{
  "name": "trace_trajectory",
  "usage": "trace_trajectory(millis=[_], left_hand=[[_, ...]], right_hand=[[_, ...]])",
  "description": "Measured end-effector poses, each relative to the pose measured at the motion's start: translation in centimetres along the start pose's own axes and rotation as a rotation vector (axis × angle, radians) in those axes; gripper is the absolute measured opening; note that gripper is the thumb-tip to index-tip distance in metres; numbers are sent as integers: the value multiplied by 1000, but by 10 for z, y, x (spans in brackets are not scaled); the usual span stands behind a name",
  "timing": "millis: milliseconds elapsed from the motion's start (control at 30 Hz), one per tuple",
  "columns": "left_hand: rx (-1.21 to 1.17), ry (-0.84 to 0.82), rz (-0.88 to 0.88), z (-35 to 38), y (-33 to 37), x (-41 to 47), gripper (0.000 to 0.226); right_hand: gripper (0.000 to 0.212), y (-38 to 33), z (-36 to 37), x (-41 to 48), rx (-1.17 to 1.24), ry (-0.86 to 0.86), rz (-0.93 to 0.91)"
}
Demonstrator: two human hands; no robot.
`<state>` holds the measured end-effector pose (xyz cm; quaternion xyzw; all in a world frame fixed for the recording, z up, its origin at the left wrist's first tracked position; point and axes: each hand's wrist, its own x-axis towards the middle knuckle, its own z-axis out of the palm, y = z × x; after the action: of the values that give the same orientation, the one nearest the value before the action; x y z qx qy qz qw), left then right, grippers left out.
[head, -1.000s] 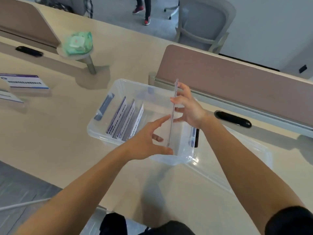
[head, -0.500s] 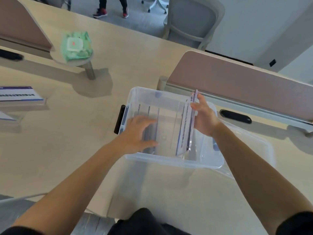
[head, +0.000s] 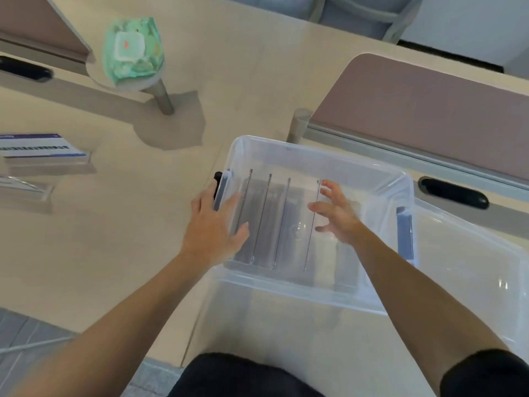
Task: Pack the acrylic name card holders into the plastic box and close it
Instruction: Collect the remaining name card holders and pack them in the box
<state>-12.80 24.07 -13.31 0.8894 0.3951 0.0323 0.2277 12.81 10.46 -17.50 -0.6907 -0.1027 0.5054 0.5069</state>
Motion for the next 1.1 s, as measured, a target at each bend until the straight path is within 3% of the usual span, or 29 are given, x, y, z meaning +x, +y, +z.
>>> trace_trajectory(millis=[300,500,833,1000,1100], left_hand=[[-104,-4,-65,-4,2,-2,53],[-89,-5,-76,-5,4,-2,47],[-59,-3,-89,-6,9,-3,44],[-56,-2,-96,-6,10,-3,43],[-54,-2,-99,-7,10,-3,43]], right_hand=[[75,13,1,11,72,-80,5],[98,16,-4,-2,-124,-78,-33],[99,16,-6,-28,-587,-127,-126],[79,21,-1,-34,-798,-140,-99],[78,19,2,-38,-857,-153,-106]])
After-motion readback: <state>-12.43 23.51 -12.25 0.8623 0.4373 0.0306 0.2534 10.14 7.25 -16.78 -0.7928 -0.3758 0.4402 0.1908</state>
